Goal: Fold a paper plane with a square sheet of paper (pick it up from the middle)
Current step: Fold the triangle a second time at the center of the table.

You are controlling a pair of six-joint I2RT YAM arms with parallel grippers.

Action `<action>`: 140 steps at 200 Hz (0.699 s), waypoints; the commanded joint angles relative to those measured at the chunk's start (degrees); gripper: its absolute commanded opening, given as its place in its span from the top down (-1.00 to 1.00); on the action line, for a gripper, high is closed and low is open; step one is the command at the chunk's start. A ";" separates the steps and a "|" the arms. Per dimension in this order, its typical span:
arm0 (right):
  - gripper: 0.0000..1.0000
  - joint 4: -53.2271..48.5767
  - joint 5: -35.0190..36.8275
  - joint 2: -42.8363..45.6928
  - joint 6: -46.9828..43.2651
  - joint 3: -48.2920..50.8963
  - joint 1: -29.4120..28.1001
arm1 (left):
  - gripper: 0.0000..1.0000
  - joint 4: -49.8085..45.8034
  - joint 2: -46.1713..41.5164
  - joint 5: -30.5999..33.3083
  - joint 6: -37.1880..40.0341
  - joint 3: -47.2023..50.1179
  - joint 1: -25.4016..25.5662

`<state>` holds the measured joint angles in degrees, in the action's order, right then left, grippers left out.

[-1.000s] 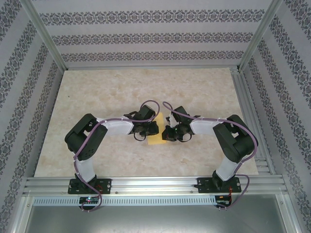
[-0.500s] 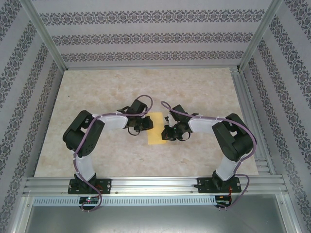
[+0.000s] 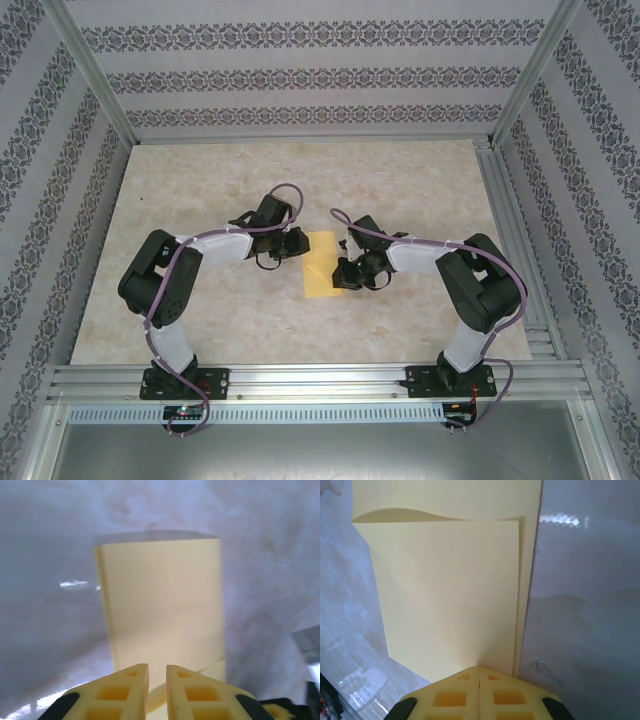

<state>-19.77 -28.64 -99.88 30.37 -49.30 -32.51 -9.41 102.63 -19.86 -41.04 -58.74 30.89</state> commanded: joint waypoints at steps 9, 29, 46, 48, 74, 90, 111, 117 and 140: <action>0.86 -2.33 2.78 0.79 1.36 0.15 0.46 | 0.64 3.77 -2.13 -2.12 -1.91 2.59 4.19; 0.85 0.02 -0.34 3.49 3.06 -1.63 0.96 | 0.66 4.25 -1.27 -2.14 -2.52 3.75 6.24; 0.83 1.42 -1.77 5.63 4.06 -3.17 1.05 | 0.69 4.41 -0.06 -2.21 -2.84 4.16 6.80; 0.83 1.62 -1.88 5.89 4.08 -3.33 1.11 | 0.69 4.45 0.05 -2.20 -2.96 4.23 6.81; 0.80 2.22 -2.56 7.84 4.26 -4.45 1.22 | 0.72 4.25 2.01 -2.48 -3.02 3.56 6.90; 0.80 1.43 -1.97 7.56 3.62 -4.44 1.23 | 0.72 3.99 2.65 -1.97 -3.09 3.22 6.90; 0.80 0.46 -1.57 6.37 2.54 -4.10 0.91 | 0.73 3.31 3.34 -1.08 -3.31 2.59 6.89; 0.81 0.14 -1.29 6.00 2.16 -4.05 0.64 | 0.73 3.19 3.58 -1.05 -3.27 2.43 6.90; 0.81 -1.94 0.27 3.93 0.32 -4.57 -0.38 | 0.73 2.65 4.37 -0.66 -3.57 1.97 6.90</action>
<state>-19.27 -30.02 -93.65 32.93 -53.12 -31.86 -6.87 105.56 -21.71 -43.97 -55.24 37.74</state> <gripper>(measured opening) 0.096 0.136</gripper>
